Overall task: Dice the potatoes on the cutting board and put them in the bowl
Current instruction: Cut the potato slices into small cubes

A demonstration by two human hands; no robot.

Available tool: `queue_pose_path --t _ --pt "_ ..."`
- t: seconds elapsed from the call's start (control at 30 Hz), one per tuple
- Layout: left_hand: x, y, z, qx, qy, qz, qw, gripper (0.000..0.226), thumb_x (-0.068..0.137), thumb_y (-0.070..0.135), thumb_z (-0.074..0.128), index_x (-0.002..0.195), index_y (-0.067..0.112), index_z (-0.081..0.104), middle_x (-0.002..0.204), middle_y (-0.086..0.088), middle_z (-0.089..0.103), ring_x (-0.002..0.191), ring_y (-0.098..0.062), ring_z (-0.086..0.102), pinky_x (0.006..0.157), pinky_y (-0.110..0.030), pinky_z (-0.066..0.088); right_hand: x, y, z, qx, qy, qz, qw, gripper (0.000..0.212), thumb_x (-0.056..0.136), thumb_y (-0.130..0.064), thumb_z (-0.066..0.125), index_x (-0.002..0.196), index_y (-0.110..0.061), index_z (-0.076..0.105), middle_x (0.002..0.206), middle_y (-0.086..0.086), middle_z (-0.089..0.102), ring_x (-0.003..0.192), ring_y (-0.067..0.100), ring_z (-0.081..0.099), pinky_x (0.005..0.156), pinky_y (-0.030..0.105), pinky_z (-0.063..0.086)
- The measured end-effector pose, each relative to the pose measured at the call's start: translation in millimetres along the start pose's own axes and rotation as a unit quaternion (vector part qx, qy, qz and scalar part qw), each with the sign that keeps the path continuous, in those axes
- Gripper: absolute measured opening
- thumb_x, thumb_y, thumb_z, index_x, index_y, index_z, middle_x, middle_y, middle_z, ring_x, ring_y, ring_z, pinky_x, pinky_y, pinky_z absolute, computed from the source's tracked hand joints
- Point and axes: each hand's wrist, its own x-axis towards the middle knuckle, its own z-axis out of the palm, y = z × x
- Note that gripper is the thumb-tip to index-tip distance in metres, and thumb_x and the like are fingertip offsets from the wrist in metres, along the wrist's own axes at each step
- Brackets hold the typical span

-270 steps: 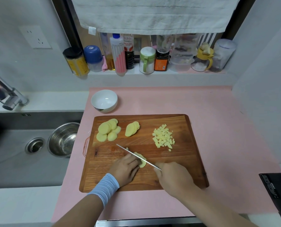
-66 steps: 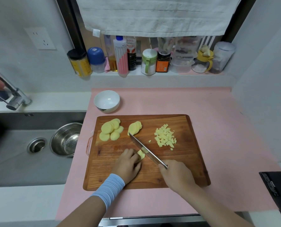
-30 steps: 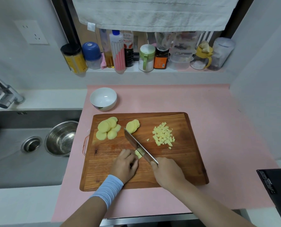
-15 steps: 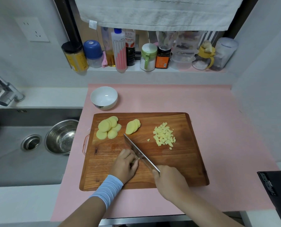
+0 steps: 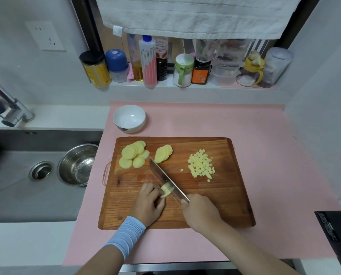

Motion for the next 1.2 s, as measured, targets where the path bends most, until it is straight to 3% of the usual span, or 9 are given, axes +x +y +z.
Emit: queue_pose_path --t 0.27,0.43,0.63,0.83,1.0,1.2 --pt "0.4 0.1 -2.3 -0.001 -0.006 0.018 1.000 0.014 0.091 0.019 0.061 0.084 0.010 0.068 0.091 0.002 0.059 0.087 -0.012 0.051 0.081 -0.018 0.043 -1.4 -2.1 -4.0 -0.024 0.002 -0.013 1.000 0.029 0.104 -0.041 0.044 0.084 -0.026 0.059 0.082 -0.008 0.064 0.076 0.019 0.060 0.065 0.030 0.043" --pt "0.4 0.2 -2.8 -0.007 -0.006 0.011 1.000 0.013 0.090 0.019 0.060 0.082 0.011 0.067 0.090 0.003 0.059 0.085 -0.012 0.051 0.080 -0.020 0.044 -16.5 -5.9 -5.5 -0.033 0.029 -0.046 0.998 0.030 0.105 -0.041 0.040 0.101 -0.027 0.067 0.085 -0.008 0.065 0.078 0.018 0.060 0.066 0.030 0.045" --pt "1.0 1.1 -2.3 -0.007 -0.005 0.007 1.000 0.010 0.088 0.015 0.063 0.079 0.012 0.064 0.087 0.003 0.057 0.082 -0.014 0.052 0.077 -0.023 0.046 -27.6 -1.2 2.6 -0.043 0.030 -0.044 0.998 0.031 0.105 -0.041 0.039 0.105 -0.028 0.067 0.093 -0.007 0.070 0.085 0.018 0.066 0.075 0.033 0.054" --pt "1.1 0.2 -1.4 -0.006 -0.003 0.009 1.000 0.008 0.086 0.011 0.066 0.079 0.011 0.065 0.087 0.003 0.059 0.083 -0.014 0.053 0.078 -0.022 0.046 -23.8 -0.2 10.0 -0.019 0.011 -0.013 1.000 0.030 0.105 -0.040 0.041 0.098 -0.028 0.067 0.085 -0.008 0.066 0.079 0.018 0.062 0.070 0.031 0.049" --pt "0.3 -1.1 -0.7 -0.011 -0.001 0.008 1.000 0.008 0.085 0.009 0.069 0.078 0.011 0.066 0.088 0.003 0.059 0.084 -0.014 0.054 0.077 -0.023 0.047 -10.2 -11.5 10.1 0.004 -0.003 -0.002 1.000 0.027 0.103 -0.037 0.045 0.092 -0.025 0.067 0.091 -0.003 0.071 0.085 0.022 0.067 0.072 0.032 0.053" --pt "-6.0 -5.1 -2.5 -0.022 0.023 -0.010 0.999 0.004 0.083 0.012 0.070 0.083 0.012 0.067 0.094 0.002 0.059 0.090 -0.012 0.054 0.087 -0.017 0.042 -4.4 -11.7 5.6 0.007 -0.009 0.006 1.000 0.028 0.103 -0.038 0.046 0.081 -0.026 0.059 0.078 -0.008 0.063 0.077 0.020 0.063 0.065 0.030 0.047"
